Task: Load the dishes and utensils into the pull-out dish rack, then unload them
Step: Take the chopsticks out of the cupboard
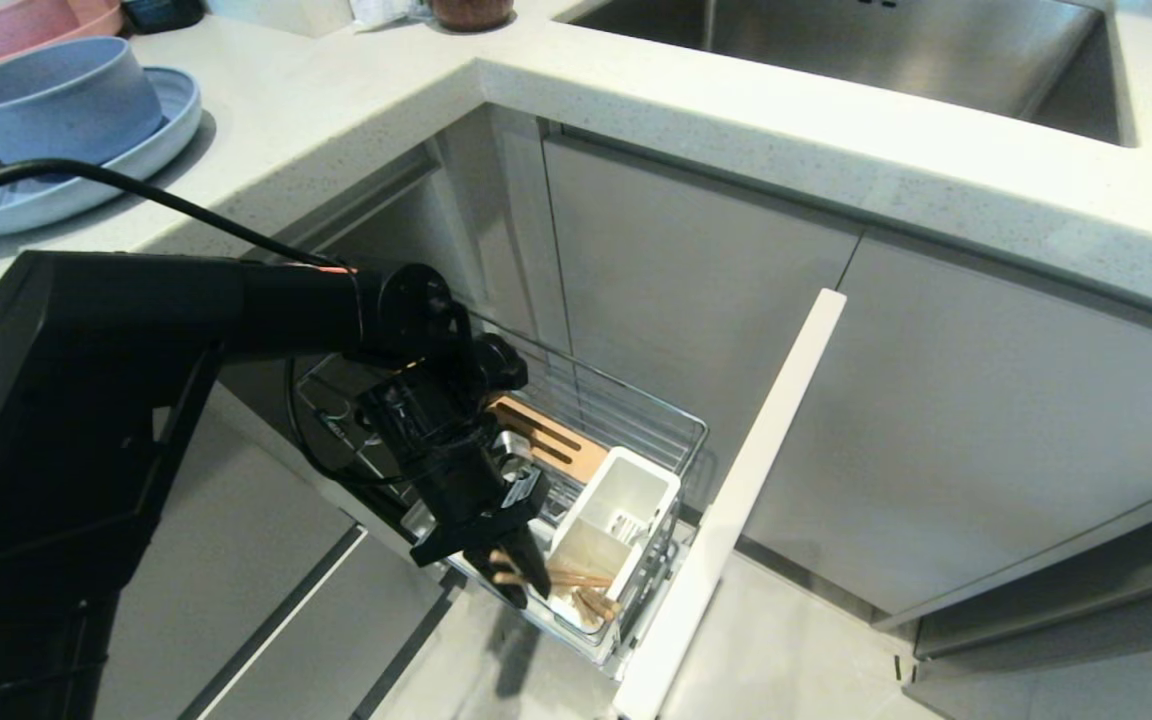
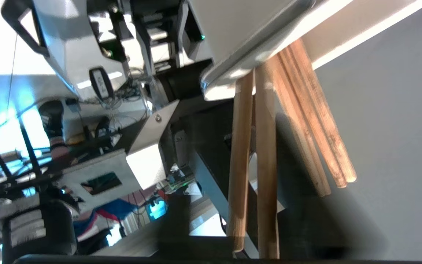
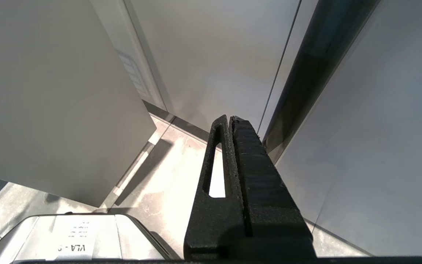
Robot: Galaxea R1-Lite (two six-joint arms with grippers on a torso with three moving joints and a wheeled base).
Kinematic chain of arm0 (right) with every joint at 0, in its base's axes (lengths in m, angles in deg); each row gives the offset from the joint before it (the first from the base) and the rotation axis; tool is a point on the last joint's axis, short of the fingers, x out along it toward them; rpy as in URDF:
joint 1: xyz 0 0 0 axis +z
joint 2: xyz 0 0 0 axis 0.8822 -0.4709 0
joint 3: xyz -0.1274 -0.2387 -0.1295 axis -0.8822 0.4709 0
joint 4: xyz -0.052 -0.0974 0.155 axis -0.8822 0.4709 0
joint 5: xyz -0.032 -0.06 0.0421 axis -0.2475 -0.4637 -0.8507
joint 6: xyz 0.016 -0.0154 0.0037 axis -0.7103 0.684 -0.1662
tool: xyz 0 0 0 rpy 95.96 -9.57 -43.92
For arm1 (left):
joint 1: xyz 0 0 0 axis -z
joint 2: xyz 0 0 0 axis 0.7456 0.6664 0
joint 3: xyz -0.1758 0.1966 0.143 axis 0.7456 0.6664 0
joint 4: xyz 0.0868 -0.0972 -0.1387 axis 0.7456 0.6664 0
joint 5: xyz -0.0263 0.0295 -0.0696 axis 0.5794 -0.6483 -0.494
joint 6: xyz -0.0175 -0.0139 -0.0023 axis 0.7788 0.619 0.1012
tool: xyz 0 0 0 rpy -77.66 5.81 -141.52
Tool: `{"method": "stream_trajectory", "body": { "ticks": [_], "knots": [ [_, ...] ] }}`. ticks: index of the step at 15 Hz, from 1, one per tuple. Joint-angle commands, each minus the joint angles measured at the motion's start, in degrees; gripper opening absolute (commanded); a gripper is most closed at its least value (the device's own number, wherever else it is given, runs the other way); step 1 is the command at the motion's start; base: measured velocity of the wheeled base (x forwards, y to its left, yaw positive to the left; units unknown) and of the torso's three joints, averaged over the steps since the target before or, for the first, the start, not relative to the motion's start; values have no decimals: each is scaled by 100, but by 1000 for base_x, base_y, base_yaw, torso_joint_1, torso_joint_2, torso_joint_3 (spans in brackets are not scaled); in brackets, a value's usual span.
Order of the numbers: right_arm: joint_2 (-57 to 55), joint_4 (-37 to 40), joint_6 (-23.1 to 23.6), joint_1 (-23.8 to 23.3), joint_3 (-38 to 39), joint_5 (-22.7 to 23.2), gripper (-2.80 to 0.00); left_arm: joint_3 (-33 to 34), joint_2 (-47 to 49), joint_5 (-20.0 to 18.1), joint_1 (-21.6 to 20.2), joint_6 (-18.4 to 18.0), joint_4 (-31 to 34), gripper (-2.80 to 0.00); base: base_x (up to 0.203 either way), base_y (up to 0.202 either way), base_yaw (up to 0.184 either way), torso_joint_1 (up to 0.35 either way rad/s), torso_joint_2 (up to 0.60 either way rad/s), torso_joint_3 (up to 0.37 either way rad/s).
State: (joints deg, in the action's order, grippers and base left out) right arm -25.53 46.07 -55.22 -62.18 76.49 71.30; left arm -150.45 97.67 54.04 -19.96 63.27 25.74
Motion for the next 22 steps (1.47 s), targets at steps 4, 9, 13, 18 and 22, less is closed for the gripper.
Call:
{"method": "stream_trajectory", "body": {
  "ticks": [4,9,13,18,22],
  "knots": [
    [21,-4,-2,0,9,0,-280,-39,-63,-155,118,35,83,-280,0,0,0,0,0,0],
    [21,-4,-2,0,9,0,-280,-22,-178,-219,174,46,146,-280,0,0,0,0,0,0],
    [21,-4,-2,0,9,0,-280,-4,-353,-202,234,46,232,-280,0,0,0,0,0,0],
    [21,-4,-2,0,9,0,-280,7,-618,-177,257,54,303,-280,0,0,0,0,0,0],
    [21,-4,-2,0,9,0,-280,31,-835,-48,258,59,311,-280,0,0,0,0,0,0]
  ]
}}
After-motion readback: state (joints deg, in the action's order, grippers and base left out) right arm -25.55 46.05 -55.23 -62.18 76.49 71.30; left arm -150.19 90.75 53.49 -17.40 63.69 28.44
